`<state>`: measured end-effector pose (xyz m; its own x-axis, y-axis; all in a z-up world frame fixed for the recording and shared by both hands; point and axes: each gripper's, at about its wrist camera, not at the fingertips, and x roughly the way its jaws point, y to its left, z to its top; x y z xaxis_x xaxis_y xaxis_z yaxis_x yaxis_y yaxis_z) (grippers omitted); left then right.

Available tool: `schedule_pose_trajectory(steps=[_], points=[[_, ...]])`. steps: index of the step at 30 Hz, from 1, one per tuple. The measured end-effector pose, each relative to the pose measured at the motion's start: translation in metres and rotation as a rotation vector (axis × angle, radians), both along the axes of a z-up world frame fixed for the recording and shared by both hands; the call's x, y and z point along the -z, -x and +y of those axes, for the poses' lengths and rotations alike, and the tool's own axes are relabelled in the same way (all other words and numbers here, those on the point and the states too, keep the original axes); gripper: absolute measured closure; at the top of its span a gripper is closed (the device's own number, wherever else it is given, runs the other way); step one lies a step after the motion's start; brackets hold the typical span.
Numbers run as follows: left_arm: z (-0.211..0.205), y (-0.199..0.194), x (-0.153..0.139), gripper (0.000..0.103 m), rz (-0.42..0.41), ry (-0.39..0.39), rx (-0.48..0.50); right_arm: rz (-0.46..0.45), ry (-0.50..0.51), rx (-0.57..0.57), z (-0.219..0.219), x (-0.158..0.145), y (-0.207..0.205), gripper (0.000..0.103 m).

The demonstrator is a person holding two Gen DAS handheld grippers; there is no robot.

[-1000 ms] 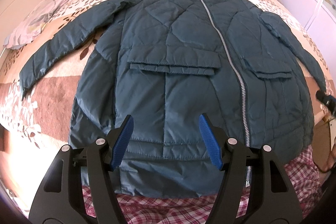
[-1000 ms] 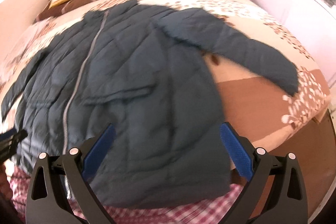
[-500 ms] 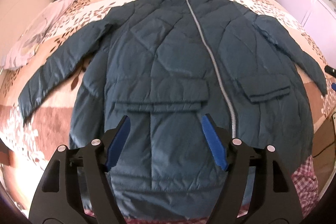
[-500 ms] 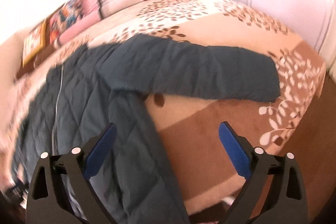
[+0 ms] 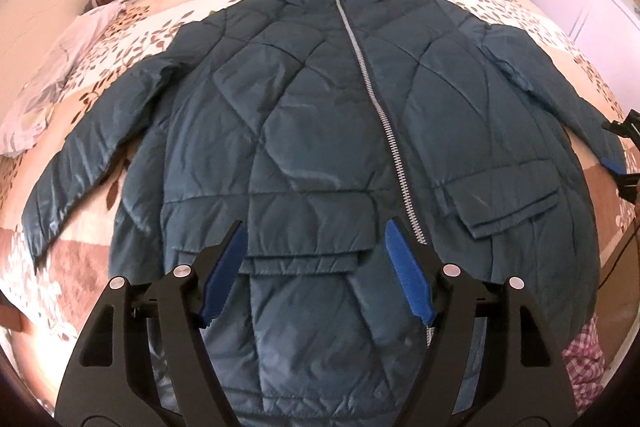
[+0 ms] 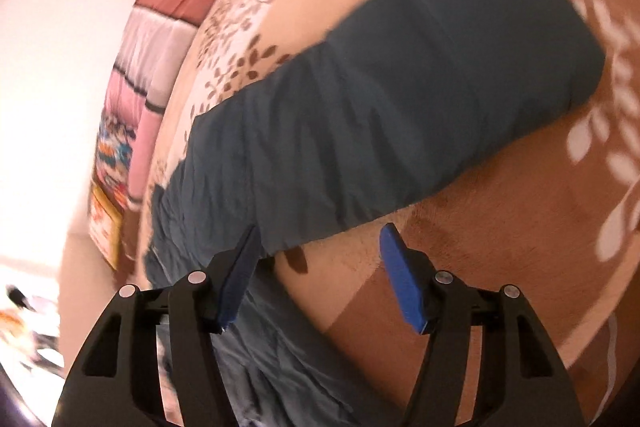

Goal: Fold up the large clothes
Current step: 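Reach the right gripper to the jacket sleeve cuff and close on it, then fold the held sleeve across the jacket body with the right gripper, release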

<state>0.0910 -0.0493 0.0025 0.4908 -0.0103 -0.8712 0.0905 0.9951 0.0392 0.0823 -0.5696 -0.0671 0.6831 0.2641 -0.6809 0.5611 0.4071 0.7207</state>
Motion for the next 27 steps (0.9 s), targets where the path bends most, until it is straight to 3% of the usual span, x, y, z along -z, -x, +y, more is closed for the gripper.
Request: schedule_pose_trajectory(steps=[9, 11, 13, 15, 17, 19, 21, 25, 27], points=[[-0.006, -0.004, 0.01, 0.032, 0.021, 0.01, 0.02, -0.025, -0.025, 0.12, -0.02, 0.015, 0.0, 0.041], [-0.005, -0.003, 0.012, 0.032, 0.027, 0.01, 0.015, -0.025, 0.006, 0.15, -0.025, 0.014, 0.001, 0.05], [-0.003, -0.002, 0.012, 0.032, 0.03, 0.014, 0.006, -0.01, 0.061, 0.156, -0.027, 0.012, 0.0, 0.077], [-0.001, -0.001, 0.012, 0.032, 0.029, 0.016, 0.0, -0.023, 0.106, 0.15, -0.028, 0.007, 0.003, 0.09], [0.002, 0.001, 0.01, 0.032, 0.022, 0.019, -0.005, -0.041, 0.182, 0.137, -0.025, -0.007, 0.002, 0.094], [0.006, 0.004, 0.008, 0.032, 0.017, 0.021, -0.01, -0.065, 0.332, 0.099, -0.016, -0.034, 0.001, 0.097], [0.01, 0.006, 0.007, 0.032, 0.013, 0.026, -0.017, -0.075, 0.385, 0.084, -0.011, -0.044, 0.0, 0.097], [0.018, 0.01, 0.006, 0.032, 0.002, 0.041, -0.035, -0.181, 0.681, -0.025, 0.028, -0.11, -0.007, 0.098], [0.024, 0.011, 0.005, 0.032, -0.003, 0.05, -0.048, -0.236, 0.779, -0.094, 0.049, -0.134, -0.014, 0.098]])
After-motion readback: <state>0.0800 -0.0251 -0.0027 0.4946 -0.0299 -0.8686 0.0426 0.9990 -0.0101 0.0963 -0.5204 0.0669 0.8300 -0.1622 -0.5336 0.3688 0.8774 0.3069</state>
